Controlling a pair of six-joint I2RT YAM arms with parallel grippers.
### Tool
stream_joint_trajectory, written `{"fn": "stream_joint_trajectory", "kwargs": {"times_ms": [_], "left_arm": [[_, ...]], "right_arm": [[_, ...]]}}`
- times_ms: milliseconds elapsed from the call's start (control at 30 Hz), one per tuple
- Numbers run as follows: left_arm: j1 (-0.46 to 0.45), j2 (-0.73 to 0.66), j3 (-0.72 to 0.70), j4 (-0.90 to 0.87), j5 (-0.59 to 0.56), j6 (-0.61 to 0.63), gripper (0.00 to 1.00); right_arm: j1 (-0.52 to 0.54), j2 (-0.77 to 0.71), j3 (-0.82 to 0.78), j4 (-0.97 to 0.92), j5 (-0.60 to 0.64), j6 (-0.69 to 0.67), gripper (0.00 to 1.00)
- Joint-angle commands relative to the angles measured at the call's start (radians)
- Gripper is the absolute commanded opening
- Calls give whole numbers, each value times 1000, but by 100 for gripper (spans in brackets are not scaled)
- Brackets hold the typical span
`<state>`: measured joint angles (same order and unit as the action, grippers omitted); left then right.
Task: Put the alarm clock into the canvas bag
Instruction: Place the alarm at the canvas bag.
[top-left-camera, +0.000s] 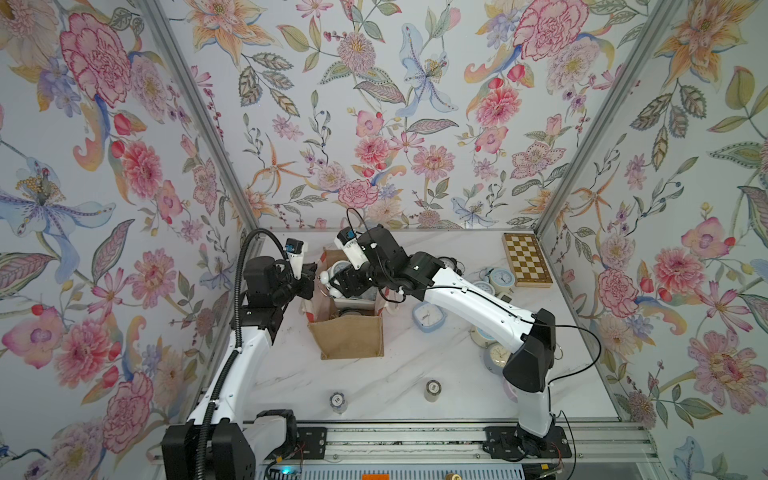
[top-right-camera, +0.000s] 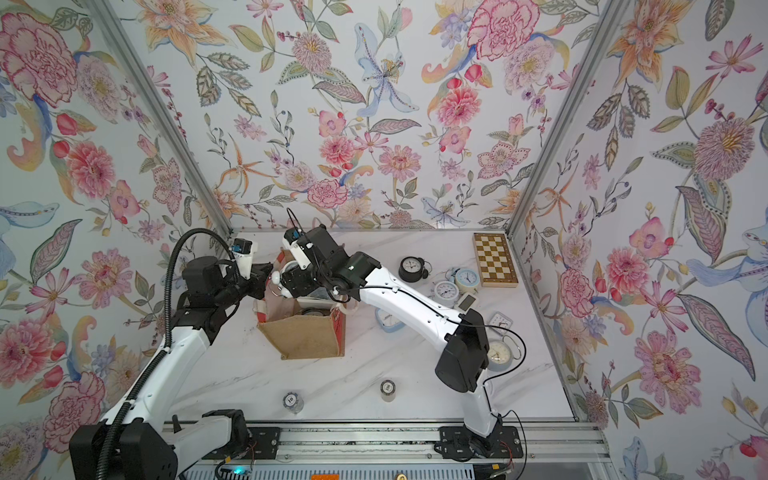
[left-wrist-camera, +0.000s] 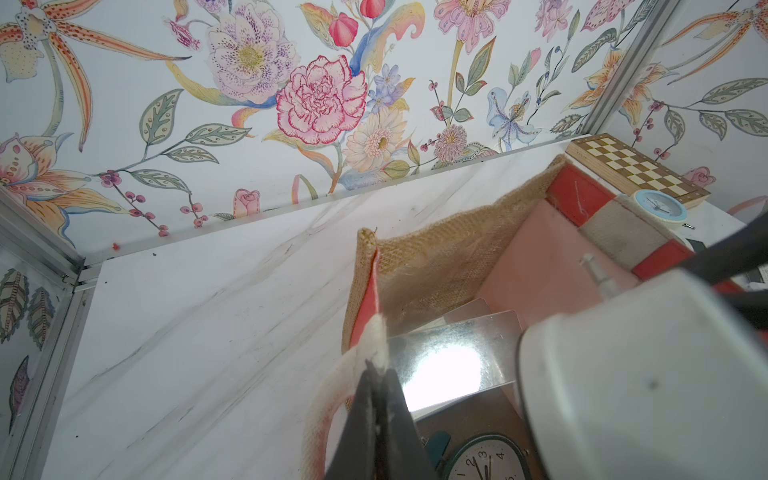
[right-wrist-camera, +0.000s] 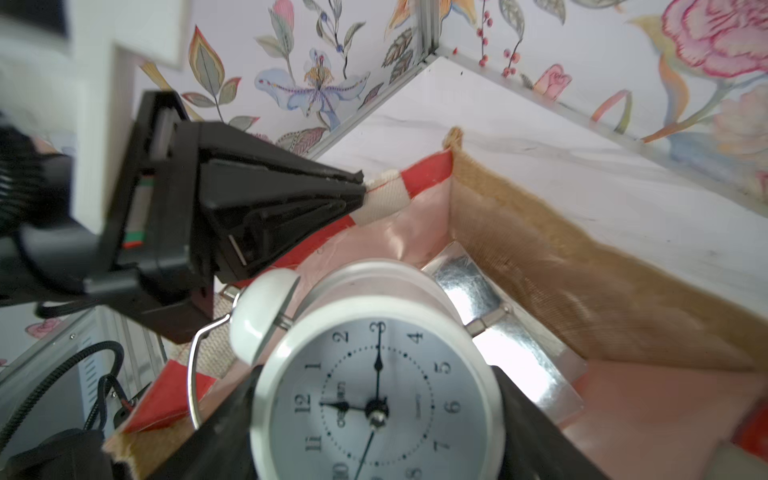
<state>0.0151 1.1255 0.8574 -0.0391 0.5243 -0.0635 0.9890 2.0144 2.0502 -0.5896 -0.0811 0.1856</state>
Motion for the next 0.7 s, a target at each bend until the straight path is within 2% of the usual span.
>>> {"fn": "stream_joint_trajectory", "kwargs": {"times_ms": [0,133,400,667], "left_arm": [[5,-21,-3,34,30,2,7],[5,-24,-4,33,31,2,7],[3,-25,-2,34,35,1,7],[5,-26,-1,33,36,2,7]], "right_arm": [[21,54,63,-80,-55,-35,56],[24,101,76,-160,-73,-46,57],[-19,129,62,-381,70,-54,59],[-23,157,56,-486,262,-78,60]]}}
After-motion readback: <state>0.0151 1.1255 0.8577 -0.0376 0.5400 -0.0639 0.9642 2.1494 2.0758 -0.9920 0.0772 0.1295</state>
